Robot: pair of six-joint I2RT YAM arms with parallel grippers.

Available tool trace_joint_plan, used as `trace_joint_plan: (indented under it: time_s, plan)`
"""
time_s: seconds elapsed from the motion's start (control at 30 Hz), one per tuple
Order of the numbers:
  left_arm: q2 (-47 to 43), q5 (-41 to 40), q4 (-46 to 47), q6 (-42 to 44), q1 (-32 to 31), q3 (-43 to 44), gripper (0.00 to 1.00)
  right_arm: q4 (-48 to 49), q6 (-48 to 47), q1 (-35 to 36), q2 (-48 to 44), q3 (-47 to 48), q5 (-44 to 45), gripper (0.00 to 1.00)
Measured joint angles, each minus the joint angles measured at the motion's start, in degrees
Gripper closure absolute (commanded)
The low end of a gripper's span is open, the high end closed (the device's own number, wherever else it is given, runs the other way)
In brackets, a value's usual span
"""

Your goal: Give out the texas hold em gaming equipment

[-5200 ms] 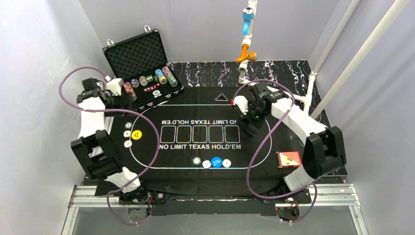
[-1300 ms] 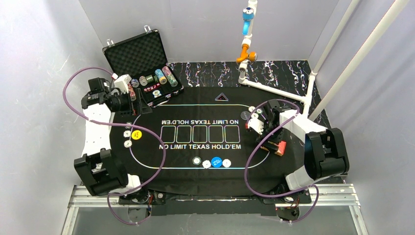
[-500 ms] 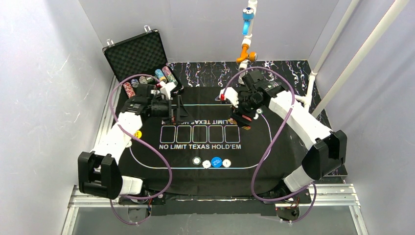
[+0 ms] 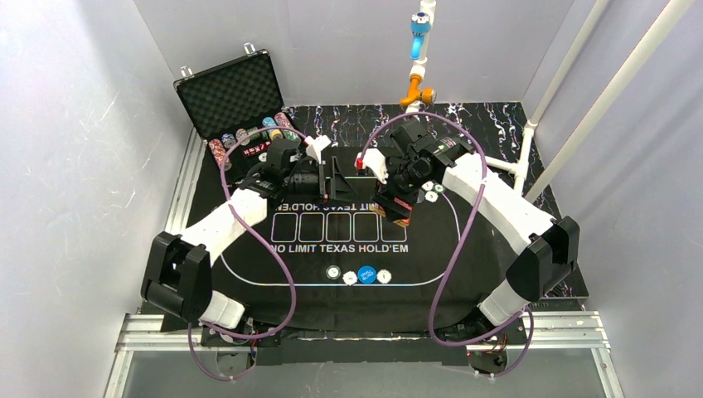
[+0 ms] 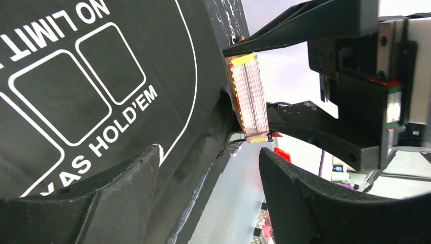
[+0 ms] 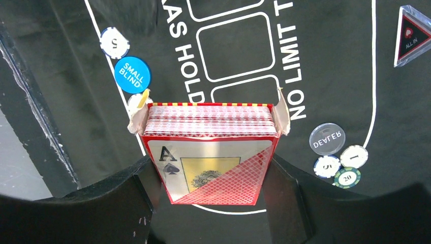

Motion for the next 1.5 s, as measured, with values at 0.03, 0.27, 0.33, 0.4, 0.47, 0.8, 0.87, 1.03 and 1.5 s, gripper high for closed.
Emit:
trace_joint_plan:
  time_s: [0.03, 0.27, 0.33, 0.4, 0.47, 0.8, 0.87, 1.03, 1.5]
  plan:
    - [0.44, -0.11, 0.44, -0.55, -0.59, 0.0, 0.32, -0.2, 0.35, 0.07, 0.0, 0.17, 0.0, 0.96]
    - [2.89, -0.35, 2.69, -3.72, -4.57, 0.02, 0.35, -0.24, 1.42, 1.55, 0.0, 0.24, 0.83, 0.96]
    - [3.61, -0.09, 4.11, -5.16, -4.83, 0.02, 0.36, -0.24, 1.42, 2.08, 0.0, 0.24, 1.11, 0.96]
    - [4.31, 0.11, 5.49, -6.38, -5.01, 0.02, 0.37, -0.24, 1.42, 2.56, 0.0, 0.24, 1.44, 0.95]
    - [4.83, 0.17, 6.67, -7.39, -5.14, 0.02, 0.38, -0.24, 1.42, 2.93, 0.0, 0.24, 1.9, 0.95]
    - [5.38, 1.25, 11.78, -12.07, -6.73, 0.02, 0.42, -0.24, 1.57, 3.87, 0.0, 0.24, 3.56, 0.94]
    - [5.35, 1.2, 12.39, -12.46, -6.95, -0.04, 0.45, -0.22, 1.6, 3.93, 0.0, 0.24, 3.74, 0.93]
    - [5.77, 0.76, 13.46, -13.66, -8.59, -0.44, 0.56, -0.15, 1.6, 4.28, 0.11, 1.11, 4.0, 0.92]
    - [8.59, 1.86, 16.46, -18.75, -8.96, -0.39, 1.0, 4.2, 5.92, 4.98, -2.45, -0.66, 10.32, 0.02]
